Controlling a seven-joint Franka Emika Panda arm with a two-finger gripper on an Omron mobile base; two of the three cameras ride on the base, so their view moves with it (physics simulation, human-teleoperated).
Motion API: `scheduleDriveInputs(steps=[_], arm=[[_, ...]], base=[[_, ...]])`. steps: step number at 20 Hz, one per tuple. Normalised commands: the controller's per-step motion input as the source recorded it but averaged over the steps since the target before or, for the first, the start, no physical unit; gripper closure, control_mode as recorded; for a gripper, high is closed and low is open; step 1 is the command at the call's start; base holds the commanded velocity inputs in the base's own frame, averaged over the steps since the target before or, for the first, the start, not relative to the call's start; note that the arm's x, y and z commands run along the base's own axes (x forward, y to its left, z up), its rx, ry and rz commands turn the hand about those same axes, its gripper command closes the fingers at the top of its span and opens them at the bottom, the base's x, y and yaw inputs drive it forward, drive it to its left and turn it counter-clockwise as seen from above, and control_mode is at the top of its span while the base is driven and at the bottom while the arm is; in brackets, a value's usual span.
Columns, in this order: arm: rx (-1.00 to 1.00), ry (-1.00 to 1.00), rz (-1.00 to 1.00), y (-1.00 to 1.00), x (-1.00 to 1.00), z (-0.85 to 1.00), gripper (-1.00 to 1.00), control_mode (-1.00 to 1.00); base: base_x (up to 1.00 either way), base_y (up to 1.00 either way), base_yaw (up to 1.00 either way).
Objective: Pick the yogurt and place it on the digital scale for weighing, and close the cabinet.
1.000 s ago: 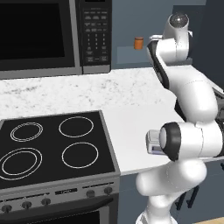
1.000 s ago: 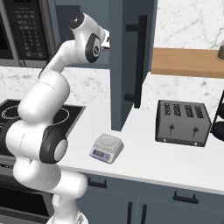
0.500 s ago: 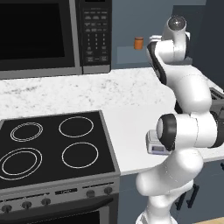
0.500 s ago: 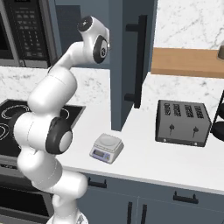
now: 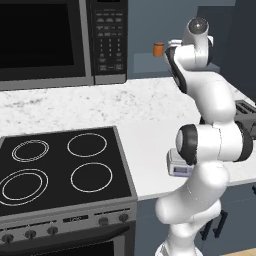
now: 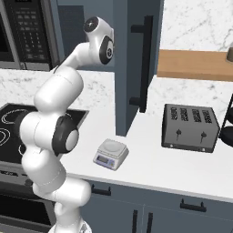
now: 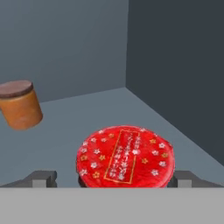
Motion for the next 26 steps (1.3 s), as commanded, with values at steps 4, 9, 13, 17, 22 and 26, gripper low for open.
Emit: scheduleDriveInputs(steps=[4, 9, 13, 17, 22, 26], arm=[[0.0, 0.0, 0.0, 0.0, 0.13, -0.1, 1.0, -1.0], [0.0, -0.06, 0.0, -0.01, 0.03, -0.29, 1.0, -1.0], [0.0, -0.11, 0.01, 0.0, -0.41, -0.2, 1.0, -1.0], [0.0, 0.0, 0.1, 0.09, -1.0, 0.13, 1.0, -1.0], [0.0, 0.03, 0.12, 0.25, -1.0, 0.2, 1.0, -1.0], [0.0, 0.05, 0.12, 0.38, -1.0, -0.21, 1.0, -1.0]], base=[[0.0, 0.0, 0.0], [0.0, 0.0, 0.0], [0.0, 0.0, 0.0], [0.0, 0.0, 0.0], [0.0, 0.0, 0.0], [0.0, 0.0, 0.0]])
